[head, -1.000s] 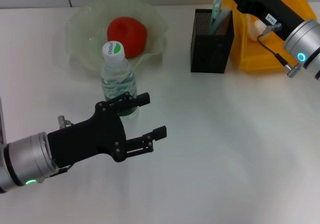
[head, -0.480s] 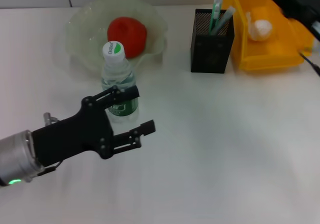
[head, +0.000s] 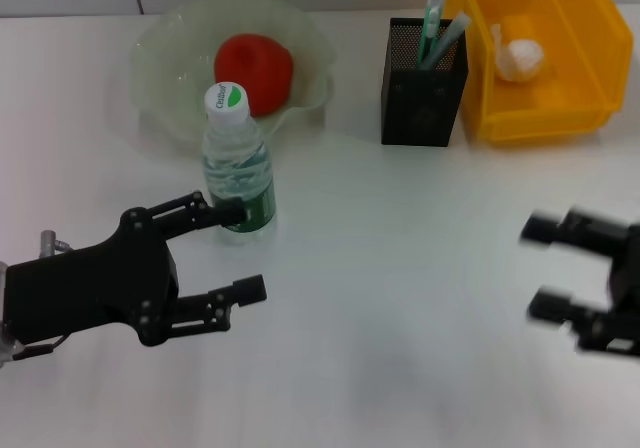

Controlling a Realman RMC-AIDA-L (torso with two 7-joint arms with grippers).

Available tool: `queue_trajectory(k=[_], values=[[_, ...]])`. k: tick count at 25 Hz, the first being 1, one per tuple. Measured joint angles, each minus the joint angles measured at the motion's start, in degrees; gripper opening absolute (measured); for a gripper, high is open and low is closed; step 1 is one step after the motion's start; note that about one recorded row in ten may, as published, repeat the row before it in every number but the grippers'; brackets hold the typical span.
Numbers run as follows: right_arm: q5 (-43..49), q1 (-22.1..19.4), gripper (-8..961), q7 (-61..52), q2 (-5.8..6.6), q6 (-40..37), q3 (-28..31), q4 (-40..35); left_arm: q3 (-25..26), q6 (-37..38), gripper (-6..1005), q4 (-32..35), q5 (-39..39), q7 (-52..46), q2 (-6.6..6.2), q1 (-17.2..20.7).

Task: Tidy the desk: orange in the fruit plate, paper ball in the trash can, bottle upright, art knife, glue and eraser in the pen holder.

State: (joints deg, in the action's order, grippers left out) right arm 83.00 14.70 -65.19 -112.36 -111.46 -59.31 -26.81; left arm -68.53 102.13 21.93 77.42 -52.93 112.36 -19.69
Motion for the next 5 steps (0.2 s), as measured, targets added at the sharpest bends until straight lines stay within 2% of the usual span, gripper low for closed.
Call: queue_trajectory(k=[3,4,5], values=[[4.4,0.7,753,0.0,-1.72,2.5,0.3,0.0,0.0,0.7,798,1.7,1.3,-1.9,-0.03,0.0],[4.4,0.7,753,0.0,-1.72,2.5,0.3,0.0,0.0,0.7,798,1.7,1.3,-1.9,-0.03,0.0],[5.7,1.2,753,0.1,-2.47,3.8,0.3,-0.2,0.0,0.7,798,1.7,1.3,-1.9,-0.03,0.0]])
